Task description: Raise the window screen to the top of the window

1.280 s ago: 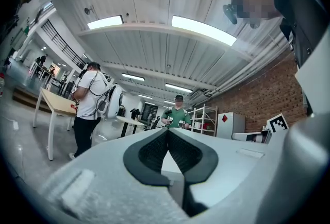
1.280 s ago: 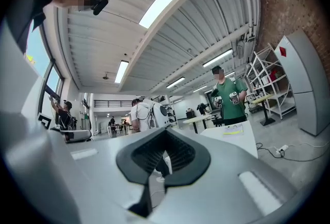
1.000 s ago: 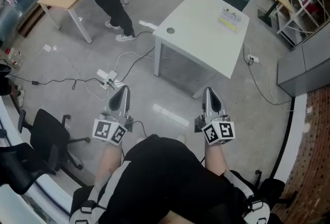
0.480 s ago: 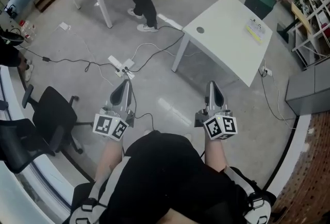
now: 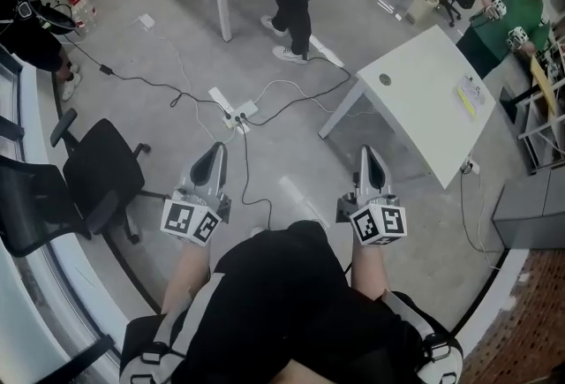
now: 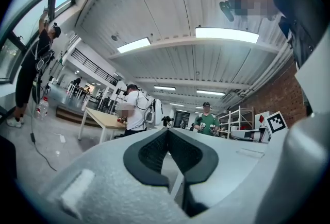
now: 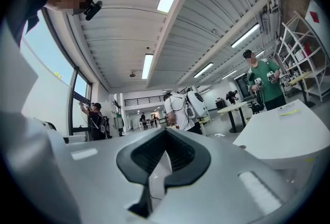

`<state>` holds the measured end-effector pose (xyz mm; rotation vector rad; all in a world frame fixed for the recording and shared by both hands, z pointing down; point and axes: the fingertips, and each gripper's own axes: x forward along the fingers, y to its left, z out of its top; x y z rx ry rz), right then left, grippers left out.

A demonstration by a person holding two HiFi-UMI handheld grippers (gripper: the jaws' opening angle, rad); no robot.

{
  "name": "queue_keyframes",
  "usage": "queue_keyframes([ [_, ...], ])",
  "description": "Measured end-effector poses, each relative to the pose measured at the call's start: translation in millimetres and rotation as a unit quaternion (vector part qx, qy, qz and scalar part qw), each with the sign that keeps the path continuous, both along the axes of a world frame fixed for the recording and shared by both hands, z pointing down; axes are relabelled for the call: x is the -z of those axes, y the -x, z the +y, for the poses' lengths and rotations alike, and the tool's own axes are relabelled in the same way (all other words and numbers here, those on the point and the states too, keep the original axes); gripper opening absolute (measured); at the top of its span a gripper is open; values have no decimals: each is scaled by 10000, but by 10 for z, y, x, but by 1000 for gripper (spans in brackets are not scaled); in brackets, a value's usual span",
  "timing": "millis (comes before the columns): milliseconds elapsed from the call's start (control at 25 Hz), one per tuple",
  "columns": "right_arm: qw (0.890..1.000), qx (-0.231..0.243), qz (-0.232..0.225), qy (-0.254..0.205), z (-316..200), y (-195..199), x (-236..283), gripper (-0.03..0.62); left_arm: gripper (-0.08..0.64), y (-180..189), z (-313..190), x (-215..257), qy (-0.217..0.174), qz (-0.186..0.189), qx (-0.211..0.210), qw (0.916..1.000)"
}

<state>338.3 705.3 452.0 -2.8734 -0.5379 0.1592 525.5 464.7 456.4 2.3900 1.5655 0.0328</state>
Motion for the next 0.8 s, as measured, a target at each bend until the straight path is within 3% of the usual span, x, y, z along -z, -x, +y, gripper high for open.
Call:
queue_keyframes([
  [280,9967,796,58,175,144,-596,46,5,3,-277,-143,-25,16,-85,760,9971],
  [800,9783,2063,107,-173,327,-1405,-82,5,3,-442,-105,76,-31,-18,1836,9830],
])
